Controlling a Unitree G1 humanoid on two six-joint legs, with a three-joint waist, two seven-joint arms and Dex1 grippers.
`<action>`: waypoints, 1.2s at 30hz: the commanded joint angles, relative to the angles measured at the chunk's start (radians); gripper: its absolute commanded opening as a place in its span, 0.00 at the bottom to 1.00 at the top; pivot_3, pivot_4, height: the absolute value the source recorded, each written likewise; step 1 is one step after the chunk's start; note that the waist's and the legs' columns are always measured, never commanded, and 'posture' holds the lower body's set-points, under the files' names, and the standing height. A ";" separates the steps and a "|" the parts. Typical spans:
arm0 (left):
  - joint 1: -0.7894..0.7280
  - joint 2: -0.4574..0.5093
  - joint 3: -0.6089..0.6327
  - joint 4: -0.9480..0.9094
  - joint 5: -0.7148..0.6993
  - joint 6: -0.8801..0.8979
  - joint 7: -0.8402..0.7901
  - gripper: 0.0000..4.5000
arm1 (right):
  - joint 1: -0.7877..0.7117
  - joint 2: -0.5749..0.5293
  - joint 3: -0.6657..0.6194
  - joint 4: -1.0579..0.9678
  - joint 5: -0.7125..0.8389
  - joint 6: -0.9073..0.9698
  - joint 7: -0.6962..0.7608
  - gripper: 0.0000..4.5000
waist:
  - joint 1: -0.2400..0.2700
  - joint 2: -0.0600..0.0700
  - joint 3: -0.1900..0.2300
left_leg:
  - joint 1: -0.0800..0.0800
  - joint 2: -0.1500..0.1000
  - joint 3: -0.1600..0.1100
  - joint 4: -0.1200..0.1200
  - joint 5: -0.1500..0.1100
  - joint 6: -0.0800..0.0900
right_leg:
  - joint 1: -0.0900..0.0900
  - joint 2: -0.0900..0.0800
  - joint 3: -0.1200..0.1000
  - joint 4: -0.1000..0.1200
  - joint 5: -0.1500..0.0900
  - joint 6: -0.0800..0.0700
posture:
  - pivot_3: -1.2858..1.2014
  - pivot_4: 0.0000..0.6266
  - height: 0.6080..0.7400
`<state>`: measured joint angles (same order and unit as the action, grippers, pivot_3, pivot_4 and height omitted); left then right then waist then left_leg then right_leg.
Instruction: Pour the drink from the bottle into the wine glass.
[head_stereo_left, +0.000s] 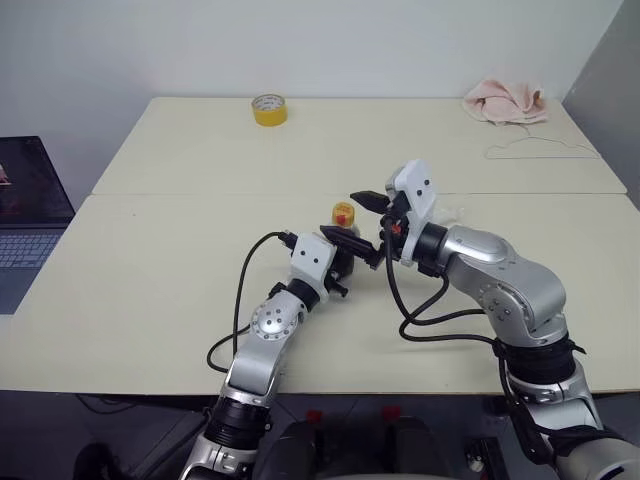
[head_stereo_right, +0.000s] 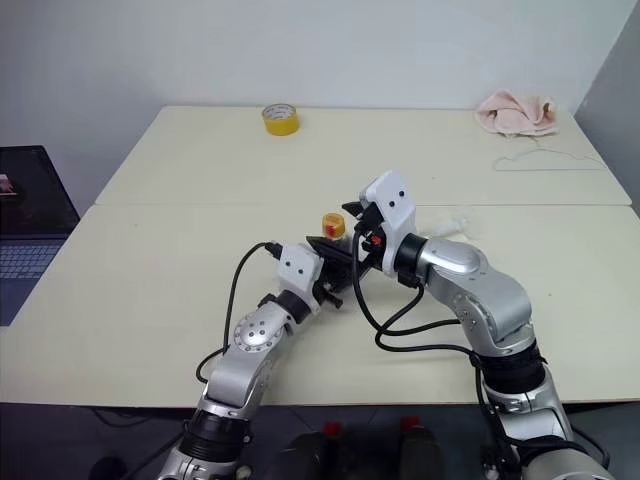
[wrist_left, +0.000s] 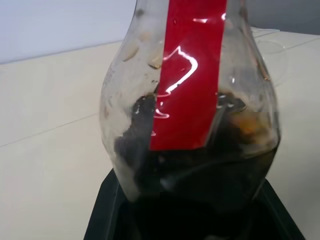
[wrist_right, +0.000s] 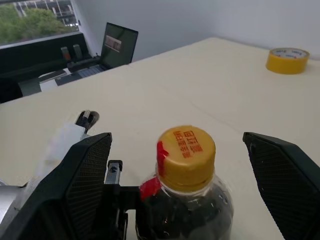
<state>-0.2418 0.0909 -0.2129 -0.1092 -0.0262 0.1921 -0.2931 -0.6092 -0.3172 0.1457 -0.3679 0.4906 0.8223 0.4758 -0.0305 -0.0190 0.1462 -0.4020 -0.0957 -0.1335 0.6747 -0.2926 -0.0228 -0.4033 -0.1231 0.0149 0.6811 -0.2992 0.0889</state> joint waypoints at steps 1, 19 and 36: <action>-0.005 -0.011 -0.011 -0.045 0.006 -0.038 0.002 0.28 | -0.015 0.010 -0.001 -0.011 -0.005 -0.002 -0.004 1.00 | 0.000 0.000 0.000 | 0.000 0.000 0.000 0.000 0.000 0.000 | 0.000 0.000 0.000 0.000 0.000 0.000 | 0.52 0.24 1.00; 0.003 -0.012 -0.008 -0.044 0.023 -0.039 0.007 0.25 | -0.042 0.029 -0.004 0.019 -0.015 0.000 -0.004 0.86 | 0.000 0.000 0.000 | 0.000 0.000 0.000 0.000 0.000 0.000 | 0.000 0.000 0.000 0.000 0.000 0.000 | 0.52 0.24 1.00; 0.006 -0.020 -0.015 -0.044 0.026 -0.034 0.007 0.23 | -0.059 -0.025 0.009 0.085 -0.036 -0.117 0.152 0.28 | 0.000 0.000 0.000 | 0.000 0.000 0.000 0.000 0.000 0.000 | 0.000 0.000 0.000 0.000 0.000 0.000 | 0.52 0.24 1.00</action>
<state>-0.2275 0.0808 -0.2202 -0.1081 -0.0003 0.1871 -0.2863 -0.6408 -0.3179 0.1604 -0.2811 0.4519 0.7676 0.5535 -0.0302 -0.0190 0.1462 -0.4019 -0.0959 -0.1336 0.6745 -0.2926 -0.0227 -0.4032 -0.1230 0.0148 0.6809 -0.2992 0.0889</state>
